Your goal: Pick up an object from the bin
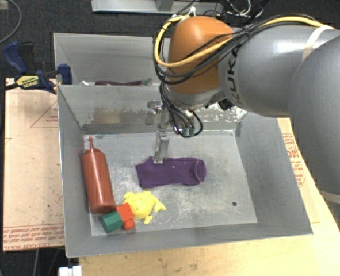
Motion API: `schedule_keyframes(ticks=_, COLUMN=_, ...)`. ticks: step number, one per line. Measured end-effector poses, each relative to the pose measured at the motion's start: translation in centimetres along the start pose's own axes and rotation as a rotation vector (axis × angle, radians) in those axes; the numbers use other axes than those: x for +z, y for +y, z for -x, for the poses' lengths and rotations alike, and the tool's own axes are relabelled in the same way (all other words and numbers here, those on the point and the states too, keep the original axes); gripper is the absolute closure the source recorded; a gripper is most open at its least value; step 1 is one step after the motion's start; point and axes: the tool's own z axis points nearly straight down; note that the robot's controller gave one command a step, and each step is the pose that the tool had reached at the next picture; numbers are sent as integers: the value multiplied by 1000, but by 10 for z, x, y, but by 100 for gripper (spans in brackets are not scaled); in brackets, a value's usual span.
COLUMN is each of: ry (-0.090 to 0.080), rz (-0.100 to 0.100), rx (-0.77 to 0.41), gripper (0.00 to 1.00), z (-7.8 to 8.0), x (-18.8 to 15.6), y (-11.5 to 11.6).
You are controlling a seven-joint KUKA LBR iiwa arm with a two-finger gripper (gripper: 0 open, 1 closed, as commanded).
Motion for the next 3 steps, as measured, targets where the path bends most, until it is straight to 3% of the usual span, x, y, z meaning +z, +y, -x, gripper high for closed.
schedule_keyframes(ticks=1, ry=-3, rz=2, rx=-20, gripper=0, z=-24, x=27, y=-17)
schedule_keyframes(ticks=2, ry=0, rz=1, rx=-202, gripper=100, z=-89, x=99, y=-37)
schedule_keyframes(ticks=3, ry=0, rz=1, rx=-202, gripper=100, z=-89, x=99, y=-37)
